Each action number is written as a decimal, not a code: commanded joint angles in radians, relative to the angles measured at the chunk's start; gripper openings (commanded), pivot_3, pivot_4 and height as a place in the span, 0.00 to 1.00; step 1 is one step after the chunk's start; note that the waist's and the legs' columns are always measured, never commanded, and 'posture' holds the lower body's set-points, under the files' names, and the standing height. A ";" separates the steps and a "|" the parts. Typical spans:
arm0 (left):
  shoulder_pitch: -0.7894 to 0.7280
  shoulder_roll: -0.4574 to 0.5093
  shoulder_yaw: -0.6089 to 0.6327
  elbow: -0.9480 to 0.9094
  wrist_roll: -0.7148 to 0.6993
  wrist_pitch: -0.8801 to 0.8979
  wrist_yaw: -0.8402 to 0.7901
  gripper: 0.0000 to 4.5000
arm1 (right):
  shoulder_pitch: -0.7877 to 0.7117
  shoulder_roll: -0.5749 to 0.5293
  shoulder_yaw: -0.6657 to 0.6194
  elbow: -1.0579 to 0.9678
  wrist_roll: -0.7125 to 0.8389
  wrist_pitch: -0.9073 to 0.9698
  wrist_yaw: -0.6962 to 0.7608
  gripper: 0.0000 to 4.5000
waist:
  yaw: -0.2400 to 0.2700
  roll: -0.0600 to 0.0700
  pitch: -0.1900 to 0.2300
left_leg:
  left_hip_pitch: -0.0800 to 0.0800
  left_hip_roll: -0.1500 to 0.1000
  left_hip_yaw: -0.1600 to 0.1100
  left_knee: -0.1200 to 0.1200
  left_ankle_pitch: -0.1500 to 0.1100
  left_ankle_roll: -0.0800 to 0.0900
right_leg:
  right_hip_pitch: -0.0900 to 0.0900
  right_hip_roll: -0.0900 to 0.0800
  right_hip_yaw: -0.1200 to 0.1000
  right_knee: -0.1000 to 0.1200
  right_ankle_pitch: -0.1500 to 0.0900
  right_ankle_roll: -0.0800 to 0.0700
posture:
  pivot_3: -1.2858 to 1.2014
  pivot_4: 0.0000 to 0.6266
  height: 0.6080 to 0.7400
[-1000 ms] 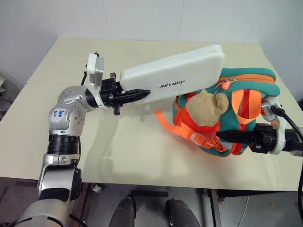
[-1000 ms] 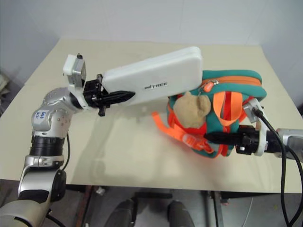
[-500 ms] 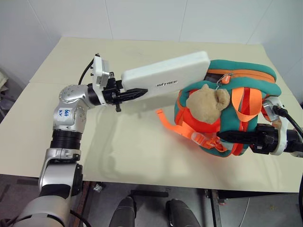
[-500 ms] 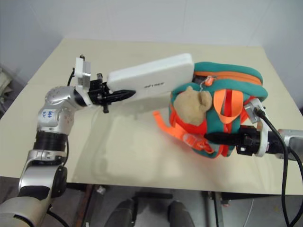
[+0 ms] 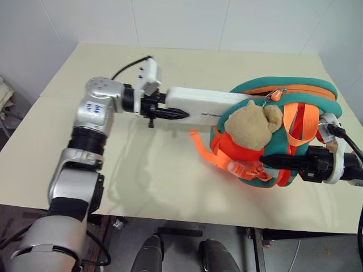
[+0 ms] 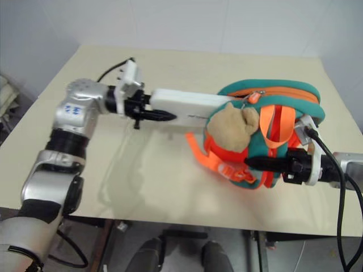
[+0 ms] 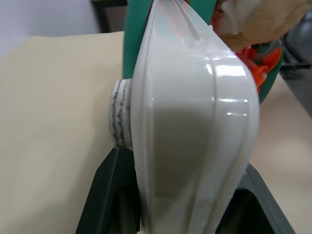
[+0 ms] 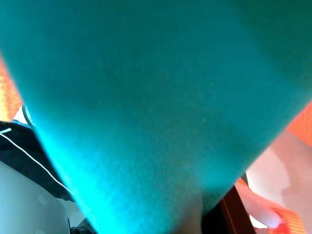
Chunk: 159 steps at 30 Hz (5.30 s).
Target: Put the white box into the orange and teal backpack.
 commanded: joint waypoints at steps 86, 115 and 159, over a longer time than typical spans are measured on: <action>-0.075 0.129 0.039 0.060 0.031 -0.033 0.081 0.10 | 0.030 0.088 0.026 -0.045 0.020 -0.068 -0.058 0.00 | -0.025 0.000 0.000 | 0.003 0.000 0.000 0.001 0.004 -0.001 | -0.001 0.001 0.002 0.009 0.000 0.000 | 0.52 0.24 1.00; 0.005 -0.132 0.104 0.381 0.120 -0.279 0.175 0.10 | 0.057 0.105 0.014 -0.086 0.105 -0.063 -0.121 0.00 | -0.001 0.000 0.000 | 0.001 -0.002 -0.001 0.006 0.006 0.002 | 0.000 0.000 0.001 0.010 0.006 0.003 | 0.52 0.24 1.00; 0.269 0.050 0.124 -0.360 -0.003 0.016 0.051 0.54 | 0.012 0.142 -0.007 -0.206 -0.087 -0.322 -0.158 0.45 | -0.022 0.000 0.000 | 0.000 0.000 0.000 -0.002 0.008 0.001 | -0.003 0.000 0.002 0.006 0.005 0.003 | 0.52 0.24 1.00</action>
